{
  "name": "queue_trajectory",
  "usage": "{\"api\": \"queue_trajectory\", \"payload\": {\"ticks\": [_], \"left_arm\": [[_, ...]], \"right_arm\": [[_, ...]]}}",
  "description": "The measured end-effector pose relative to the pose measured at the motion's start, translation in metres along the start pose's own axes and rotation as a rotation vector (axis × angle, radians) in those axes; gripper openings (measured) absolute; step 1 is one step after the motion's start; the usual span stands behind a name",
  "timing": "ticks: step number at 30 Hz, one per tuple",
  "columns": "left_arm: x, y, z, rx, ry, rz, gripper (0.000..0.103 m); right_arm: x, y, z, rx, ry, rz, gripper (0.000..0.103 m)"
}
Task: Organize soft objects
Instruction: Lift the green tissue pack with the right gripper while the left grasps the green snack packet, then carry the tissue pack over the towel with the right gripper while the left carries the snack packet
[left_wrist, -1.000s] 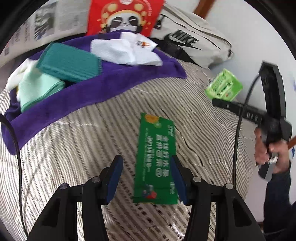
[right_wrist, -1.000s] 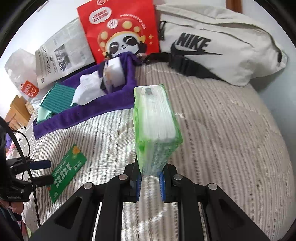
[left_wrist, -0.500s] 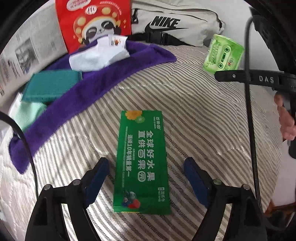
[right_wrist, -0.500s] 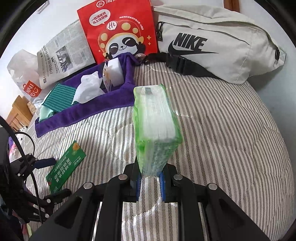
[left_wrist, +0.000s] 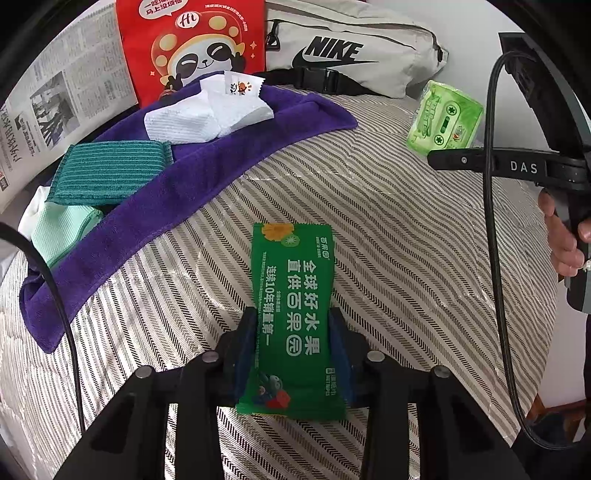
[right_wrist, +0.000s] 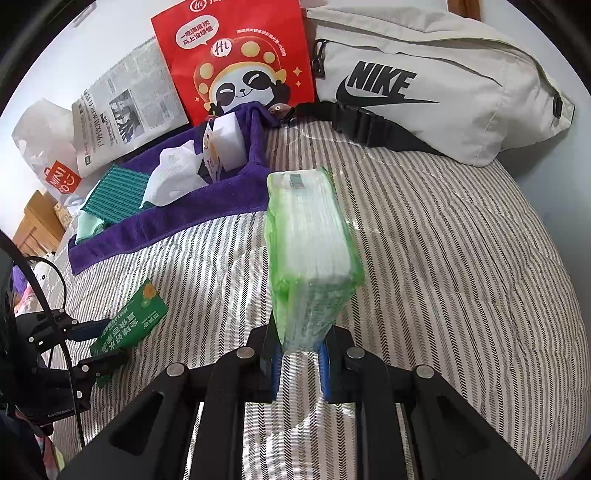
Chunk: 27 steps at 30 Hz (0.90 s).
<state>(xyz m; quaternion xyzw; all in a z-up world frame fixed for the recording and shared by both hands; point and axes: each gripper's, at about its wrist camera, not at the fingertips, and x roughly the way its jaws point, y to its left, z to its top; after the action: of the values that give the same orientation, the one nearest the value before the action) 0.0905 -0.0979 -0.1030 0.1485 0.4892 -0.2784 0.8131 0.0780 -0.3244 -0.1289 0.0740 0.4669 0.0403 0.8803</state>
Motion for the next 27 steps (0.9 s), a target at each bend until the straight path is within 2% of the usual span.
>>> {"api": "queue_trajectory", "payload": {"ticks": [5,12,27], "left_arm": [[-0.002,0.012,-0.001,-0.055,0.002,-0.043,0.026],[-0.008,0.026,-0.006,-0.104,-0.010,-0.081,0.024],[-0.034,0.049,-0.014,-0.180,-0.077,-0.062,0.024]], "right_arm": [[-0.001,0.003,0.001,-0.010,-0.002,0.008,0.016],[0.002,0.009,0.004,-0.022,0.003,0.018,0.016],[-0.002,0.052,0.019,-0.112,-0.015,0.075,0.016]]}}
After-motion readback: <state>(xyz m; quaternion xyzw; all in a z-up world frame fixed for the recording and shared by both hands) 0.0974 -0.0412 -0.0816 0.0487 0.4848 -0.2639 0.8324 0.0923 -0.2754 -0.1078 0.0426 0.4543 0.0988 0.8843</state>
